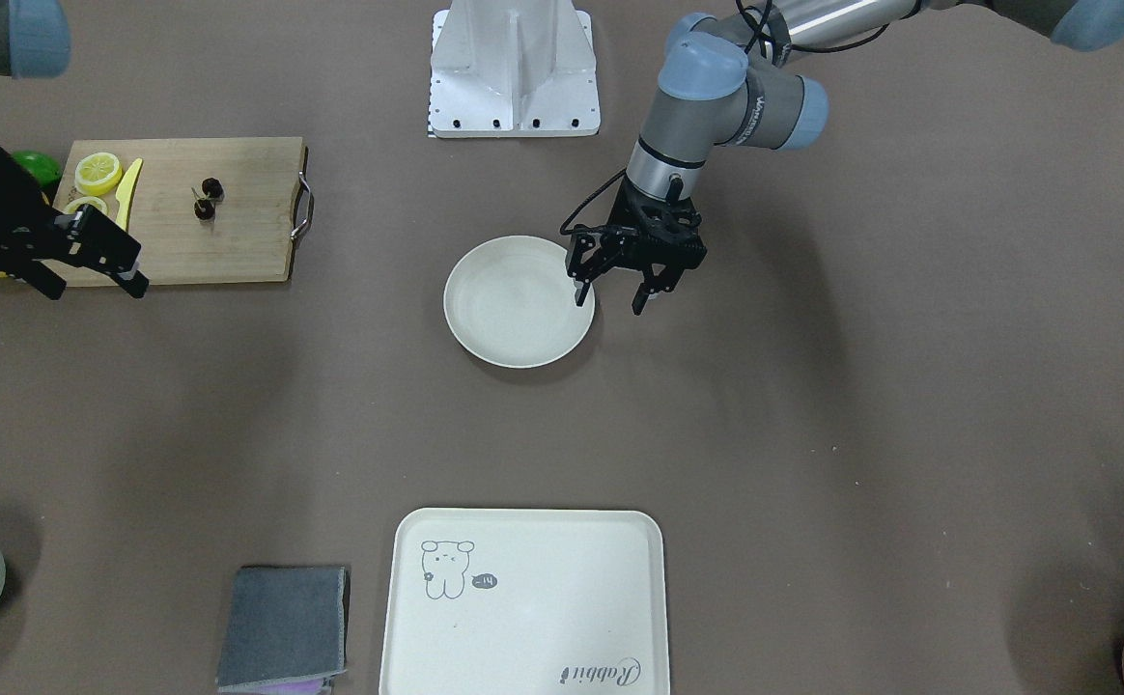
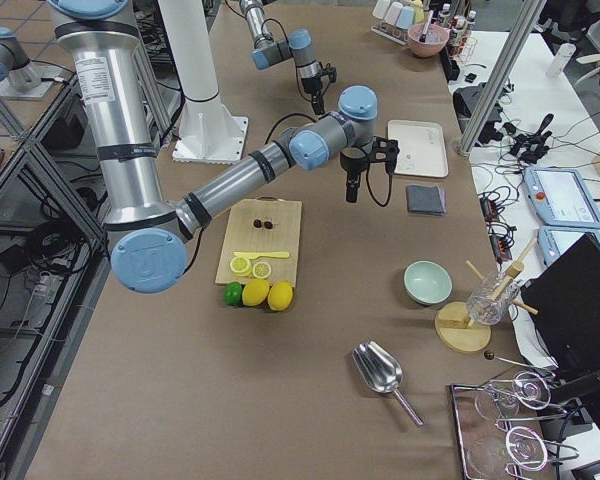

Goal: Place red cherry on plate
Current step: 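Release the bowl with the left gripper while the right gripper moves toward the board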

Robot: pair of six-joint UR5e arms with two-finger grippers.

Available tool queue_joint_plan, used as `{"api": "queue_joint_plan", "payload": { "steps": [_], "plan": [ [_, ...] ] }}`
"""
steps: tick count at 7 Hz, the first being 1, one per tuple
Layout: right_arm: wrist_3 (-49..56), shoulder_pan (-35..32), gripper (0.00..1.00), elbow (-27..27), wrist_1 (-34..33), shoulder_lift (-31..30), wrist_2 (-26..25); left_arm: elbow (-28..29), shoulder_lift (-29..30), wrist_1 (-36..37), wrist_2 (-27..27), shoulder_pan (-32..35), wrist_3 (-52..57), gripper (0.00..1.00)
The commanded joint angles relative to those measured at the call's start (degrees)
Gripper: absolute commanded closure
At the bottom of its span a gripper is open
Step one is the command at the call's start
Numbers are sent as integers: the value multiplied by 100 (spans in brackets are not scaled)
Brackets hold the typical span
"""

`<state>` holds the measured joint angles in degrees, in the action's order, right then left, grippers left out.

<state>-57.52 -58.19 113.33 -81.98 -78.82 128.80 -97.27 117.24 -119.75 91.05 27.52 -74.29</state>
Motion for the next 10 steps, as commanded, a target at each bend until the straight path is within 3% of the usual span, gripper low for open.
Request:
{"api": "queue_joint_plan", "payload": {
  "steps": [1,2,3,4,8,10],
  "plan": [
    [-216,587,0,205,173,-429,-170,16,-166,-347,62,419,29,2],
    [-216,737,0,503,417,-990,-232,24,-158,-174,358,621,124,2],
    [-295,947,0,541,1072,-1526,-293,7,-158,46,526,771,238,2],
    [-730,1332,0,541,1496,-1749,-642,7,-193,83,511,903,240,2],
    [-1357,2459,0,427,2149,-2277,-1356,-90,-492,48,493,1185,934,2],
    [-1516,2706,0,383,2186,-2357,-1349,-55,-579,48,502,1194,934,2]
  ]
}}
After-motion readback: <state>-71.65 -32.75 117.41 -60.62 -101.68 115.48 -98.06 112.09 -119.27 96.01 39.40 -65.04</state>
